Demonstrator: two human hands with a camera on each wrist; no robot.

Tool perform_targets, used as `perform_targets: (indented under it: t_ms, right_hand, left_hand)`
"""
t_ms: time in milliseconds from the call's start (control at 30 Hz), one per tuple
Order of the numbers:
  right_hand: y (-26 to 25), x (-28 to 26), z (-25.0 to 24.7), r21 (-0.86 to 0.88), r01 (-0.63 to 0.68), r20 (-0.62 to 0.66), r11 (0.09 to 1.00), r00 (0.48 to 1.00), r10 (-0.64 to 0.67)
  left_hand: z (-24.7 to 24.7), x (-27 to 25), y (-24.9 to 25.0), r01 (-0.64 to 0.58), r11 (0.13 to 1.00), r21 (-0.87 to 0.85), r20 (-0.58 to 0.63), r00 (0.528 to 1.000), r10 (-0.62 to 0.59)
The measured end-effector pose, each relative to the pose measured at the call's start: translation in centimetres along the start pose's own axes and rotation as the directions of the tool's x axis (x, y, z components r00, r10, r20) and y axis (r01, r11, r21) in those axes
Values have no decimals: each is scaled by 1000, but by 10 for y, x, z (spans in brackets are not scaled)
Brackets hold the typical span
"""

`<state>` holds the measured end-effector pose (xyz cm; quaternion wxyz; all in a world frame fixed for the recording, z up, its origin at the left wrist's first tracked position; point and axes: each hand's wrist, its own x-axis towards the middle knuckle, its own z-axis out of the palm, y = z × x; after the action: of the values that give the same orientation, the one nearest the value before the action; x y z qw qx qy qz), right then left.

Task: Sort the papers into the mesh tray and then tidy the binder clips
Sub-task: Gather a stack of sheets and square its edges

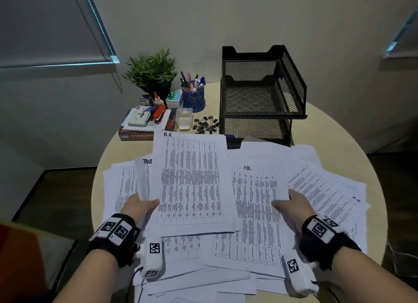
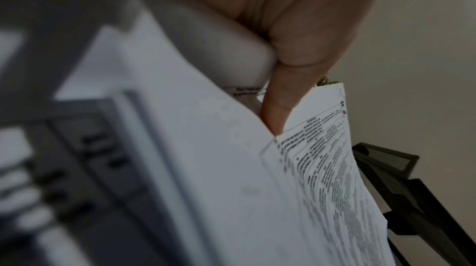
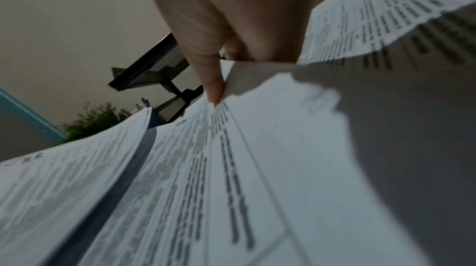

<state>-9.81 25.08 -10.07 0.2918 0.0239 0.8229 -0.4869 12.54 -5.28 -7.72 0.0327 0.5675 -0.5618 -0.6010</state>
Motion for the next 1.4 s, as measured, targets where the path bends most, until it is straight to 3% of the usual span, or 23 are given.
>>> perform_targets:
  t_ms: [100, 233, 333, 467, 667, 833, 1100, 1300, 1400]
  right_hand:
    - [-1, -2, -5, 189, -18, 1, 982, 1000, 18]
    - [-5, -6, -6, 367, -48, 28, 929, 999, 40]
    - [-4, -7, -2, 458, -98, 115, 884, 992, 51]
    - [-6, -11, 4, 228, -134, 210, 964, 974, 86]
    - [-4, -8, -5, 98, -73, 142, 993, 988, 58]
    - [0, -6, -11, -9, -90, 181, 996, 979, 90]
    - [-9, -26, 14, 112, -46, 366, 993, 930, 2]
    - [-10, -24, 15, 162, -1, 326, 987, 944, -52]
    - [-5, -19, 12, 216, -5, 198, 976, 979, -39]
  left_hand:
    - [10, -9, 3, 13, 997, 71, 11, 1000, -14]
    - [34, -23, 3, -41, 988, 146, 148, 989, 19]
    - [57, -44, 5, -50, 973, 225, 199, 980, 4]
    - [72, -47, -1, -60, 924, 378, 199, 980, -17]
    - [71, -48, 5, -44, 924, 381, 102, 995, 6]
    - [72, -48, -3, -21, 967, 254, 141, 990, -15]
    - [93, -44, -8, -32, 974, 226, 255, 967, -28]
    - [96, -40, -7, -105, 983, 148, 311, 949, 54]
    - [96, -44, -7, -203, 975, 86, 310, 936, 168]
